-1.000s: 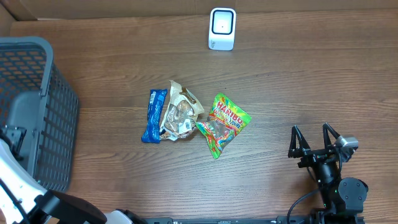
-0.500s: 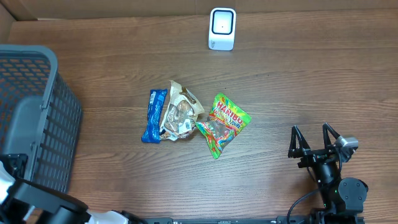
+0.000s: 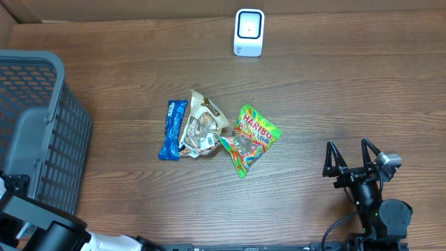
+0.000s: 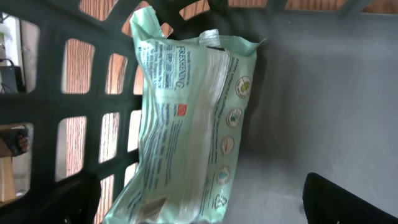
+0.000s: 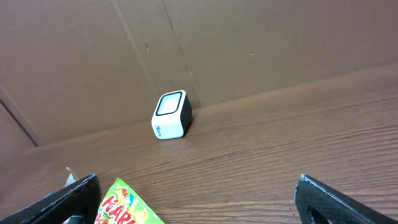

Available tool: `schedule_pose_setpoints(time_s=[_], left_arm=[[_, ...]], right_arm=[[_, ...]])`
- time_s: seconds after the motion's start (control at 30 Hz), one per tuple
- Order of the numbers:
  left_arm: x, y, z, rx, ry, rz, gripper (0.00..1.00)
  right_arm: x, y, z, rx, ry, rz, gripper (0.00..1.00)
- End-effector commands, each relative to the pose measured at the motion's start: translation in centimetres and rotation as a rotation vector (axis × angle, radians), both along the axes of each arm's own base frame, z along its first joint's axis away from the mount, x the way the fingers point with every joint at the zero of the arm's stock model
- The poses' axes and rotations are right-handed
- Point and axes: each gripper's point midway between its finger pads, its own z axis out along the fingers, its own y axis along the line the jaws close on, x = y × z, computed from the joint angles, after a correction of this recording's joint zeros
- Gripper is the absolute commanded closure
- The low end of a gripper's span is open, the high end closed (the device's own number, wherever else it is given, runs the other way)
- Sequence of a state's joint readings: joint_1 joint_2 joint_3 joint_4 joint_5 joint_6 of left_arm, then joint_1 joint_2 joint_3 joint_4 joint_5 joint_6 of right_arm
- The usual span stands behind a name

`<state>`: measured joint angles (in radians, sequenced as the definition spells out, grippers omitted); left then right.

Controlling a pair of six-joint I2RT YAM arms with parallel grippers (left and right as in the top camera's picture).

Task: Scan the item barcode
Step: 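Reach the left gripper into the basket and grasp the mint-green packet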

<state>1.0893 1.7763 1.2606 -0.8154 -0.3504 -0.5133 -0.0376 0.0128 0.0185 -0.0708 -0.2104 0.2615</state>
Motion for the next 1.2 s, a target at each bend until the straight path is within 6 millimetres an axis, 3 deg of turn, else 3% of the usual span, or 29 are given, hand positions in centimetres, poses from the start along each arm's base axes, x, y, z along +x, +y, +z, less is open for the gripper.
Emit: schedule_pose_setpoints(time_s=[0.0,0.2,0.27,0.33,0.37,0.4,0.6,0.77,0.93,1.17], left_arm=[[-1.2,0.3,-1.5,-0.022,0.070,0.004,0.08],[-0.8,0.8,-2.2,-0.016,0.063,0.001,0.26],[-0.7,0.9,-2.2,-0.012,0.056,0.001,0.49],[-0.6,0.8,-2.2,-0.015,0.051,-0.001,0.80],[-0.3,0.8,-2.3,-0.019,0.039,-0.005,0.92],[0.0,0.7,-2.4,-0.023,0.021,-0.010,0.96],[5.2,-0.2,-2.4,-0.077,-0.147,-0.159,0.96],[10.2,-0.9,0.0,-0.076,-0.221,-0.311,0.96],[15.3,-1.7,5.5,-0.027,-0.284,-0.423,0.96],[20.9,-4.2,15.6,0.079,-0.428,-0.574,0.96]], right_arm=[[0.0,0.2,-0.1,-0.001,-0.006,0.010,0.00],[0.0,0.2,-0.1,-0.001,-0.006,0.010,0.00],[0.0,0.2,-0.1,-0.001,-0.006,0.010,0.00],[0.0,0.2,-0.1,-0.001,-0.006,0.010,0.00],[0.0,0.2,-0.1,-0.001,-0.006,0.010,0.00],[0.0,0.2,-0.1,-0.001,-0.006,0.010,0.00],[0.0,0.1,-0.1,-0.001,-0.006,0.006,0.00],[0.0,0.2,-0.1,-0.001,-0.006,0.007,0.00],[0.0,0.2,-0.1,-0.001,-0.006,0.007,0.00],[0.0,0.2,-0.1,-0.001,-0.006,0.007,0.00]])
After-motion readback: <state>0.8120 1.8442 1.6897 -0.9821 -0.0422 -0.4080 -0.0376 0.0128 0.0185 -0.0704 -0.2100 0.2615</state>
